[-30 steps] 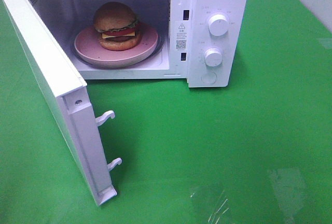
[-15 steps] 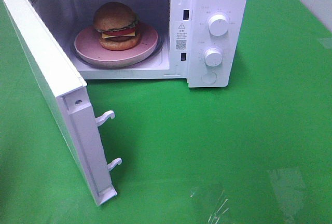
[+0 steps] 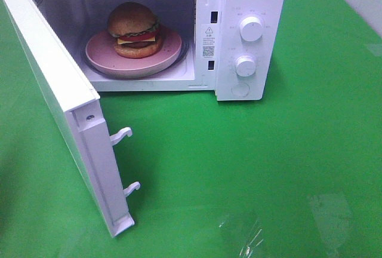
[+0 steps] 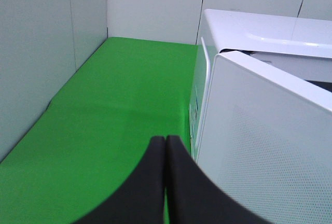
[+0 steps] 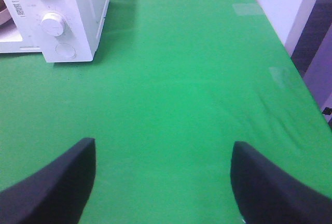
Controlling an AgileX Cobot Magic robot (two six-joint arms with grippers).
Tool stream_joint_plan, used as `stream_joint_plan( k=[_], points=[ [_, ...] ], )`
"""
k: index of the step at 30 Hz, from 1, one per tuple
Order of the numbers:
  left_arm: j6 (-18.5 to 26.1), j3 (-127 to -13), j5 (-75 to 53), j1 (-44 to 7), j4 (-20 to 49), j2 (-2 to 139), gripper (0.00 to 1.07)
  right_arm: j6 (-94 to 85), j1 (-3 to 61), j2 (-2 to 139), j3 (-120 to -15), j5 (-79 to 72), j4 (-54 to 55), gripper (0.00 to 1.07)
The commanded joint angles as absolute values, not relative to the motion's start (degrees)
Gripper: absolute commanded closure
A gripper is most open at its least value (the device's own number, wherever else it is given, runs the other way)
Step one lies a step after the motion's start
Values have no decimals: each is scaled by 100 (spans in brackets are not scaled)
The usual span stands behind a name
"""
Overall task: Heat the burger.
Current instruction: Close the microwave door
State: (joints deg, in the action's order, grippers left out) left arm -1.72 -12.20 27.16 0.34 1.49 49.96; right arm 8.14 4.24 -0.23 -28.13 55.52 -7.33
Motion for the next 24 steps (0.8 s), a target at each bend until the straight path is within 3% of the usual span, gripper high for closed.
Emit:
stream_joint_plan(
  k=[1, 2, 7, 8, 11, 15, 16, 24],
  points=[
    [-579, -1215, 3421, 34, -246, 5477, 107, 882, 395, -166, -2807, 5512, -716, 37],
    [-842, -1215, 3673, 34, -653, 5787, 107, 882, 395, -166, -2807, 5512, -716, 37],
    [-1306, -1215, 4332, 34, -1369, 6474, 107, 882, 395, -166, -2807, 5512, -716, 37],
    [-1599, -1215, 4647, 34, -1702, 6875, 107, 882, 395, -166, -2807, 5512, -716, 37],
    [-1742, -1226, 4968, -92, -1982, 7311, 107, 882, 395, -166, -2807, 5512, -716, 37],
    [-1558, -1301, 5088, -504, -1891, 7723, 107, 882, 395, -166, -2807, 5512, -716, 37],
    [-1450, -1375, 5099, -785, -1713, 7930, 107, 882, 395, -166, -2807, 5512, -716, 37],
    [-1117, -1421, 5260, -1444, -905, 8331, 107, 882, 395, -166, -2807, 5512, -716, 37]
  ],
)
